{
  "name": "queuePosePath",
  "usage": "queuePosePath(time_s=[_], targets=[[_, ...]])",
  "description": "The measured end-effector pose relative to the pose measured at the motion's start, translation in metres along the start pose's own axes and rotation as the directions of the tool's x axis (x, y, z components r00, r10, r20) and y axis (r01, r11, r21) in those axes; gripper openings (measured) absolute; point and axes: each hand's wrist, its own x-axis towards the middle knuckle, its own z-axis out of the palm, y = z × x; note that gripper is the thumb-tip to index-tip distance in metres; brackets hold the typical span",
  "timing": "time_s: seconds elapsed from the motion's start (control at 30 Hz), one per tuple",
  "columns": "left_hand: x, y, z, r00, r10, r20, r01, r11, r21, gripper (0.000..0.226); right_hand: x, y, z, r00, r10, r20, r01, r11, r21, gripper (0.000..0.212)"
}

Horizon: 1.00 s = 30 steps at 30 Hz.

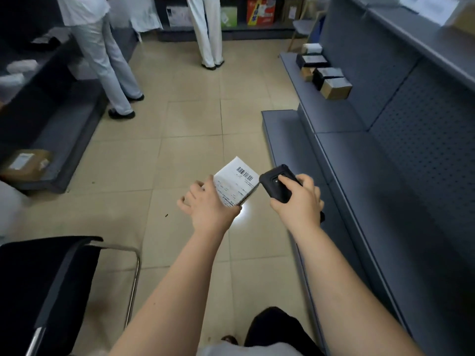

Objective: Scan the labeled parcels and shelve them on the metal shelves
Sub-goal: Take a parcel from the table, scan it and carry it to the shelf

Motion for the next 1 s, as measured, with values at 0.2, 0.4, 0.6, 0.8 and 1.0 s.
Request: queuePosePath(time_s=[0.2, 0.4, 0.6, 0.8, 1.0], targets=[[0.156, 0.047, 0.055, 0.997, 0.082, 0.001, -0.082, 0.995, 0.052, 0.089, 0.167, -0.008, 0.031, 0.998, 0.058, -0.033, -0.057, 0.998, 0.028, 0.058], [0.319, 0.131, 0.08, 0.994, 0.113, -0.011, -0.111, 0.988, 0.106, 0.084, 0.349, -0.034, 0.034, 0.999, 0.038, -0.038, -0.037, 0.999, 0.036, 0.055], [0.446, 0.194, 0.105, 0.986, 0.167, -0.001, -0.167, 0.984, 0.054, 0.084, 0.485, -0.045, 0.032, 0.994, 0.083, -0.071, -0.081, 0.996, 0.032, 0.054], [0.578, 0.258, 0.163, 0.94, 0.309, 0.145, -0.32, 0.946, 0.057, 0.086, 0.6, -0.024, 0.05, 0.951, 0.28, -0.129, -0.276, 0.96, 0.051, 0.054], [0.674, 0.343, 0.216, 0.79, 0.52, 0.326, -0.574, 0.813, 0.094, 0.097, 0.685, -0.014, 0.055, 0.825, 0.526, -0.206, -0.511, 0.851, 0.125, 0.058]])
